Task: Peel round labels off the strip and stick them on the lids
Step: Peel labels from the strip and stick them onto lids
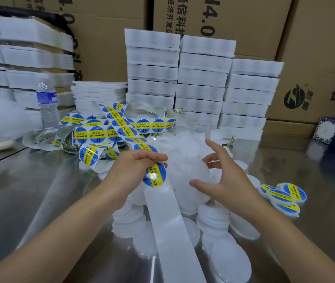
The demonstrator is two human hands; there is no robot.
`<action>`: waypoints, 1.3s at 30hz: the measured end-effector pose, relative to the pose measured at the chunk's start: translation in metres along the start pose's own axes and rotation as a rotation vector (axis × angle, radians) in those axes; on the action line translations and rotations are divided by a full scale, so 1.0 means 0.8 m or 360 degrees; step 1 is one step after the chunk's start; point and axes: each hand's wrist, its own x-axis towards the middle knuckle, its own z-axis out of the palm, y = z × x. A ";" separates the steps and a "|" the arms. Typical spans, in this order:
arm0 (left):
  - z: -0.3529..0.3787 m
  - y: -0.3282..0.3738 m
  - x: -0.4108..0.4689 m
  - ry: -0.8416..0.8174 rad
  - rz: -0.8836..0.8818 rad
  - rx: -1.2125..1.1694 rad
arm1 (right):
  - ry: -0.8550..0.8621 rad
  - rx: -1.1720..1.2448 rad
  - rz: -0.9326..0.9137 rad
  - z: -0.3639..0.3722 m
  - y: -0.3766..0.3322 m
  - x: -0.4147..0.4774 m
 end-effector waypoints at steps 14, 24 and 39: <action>0.007 0.000 -0.013 -0.0305 0.0057 0.0341 | 0.0265 -0.0292 -0.0603 0.017 -0.041 -0.018; 0.007 0.000 -0.010 -0.0319 0.0011 0.0173 | 0.0491 0.0435 -0.0345 0.008 -0.063 -0.021; 0.008 0.000 -0.009 -0.0218 0.0024 0.0105 | 0.0314 0.1190 0.0765 0.000 -0.058 -0.005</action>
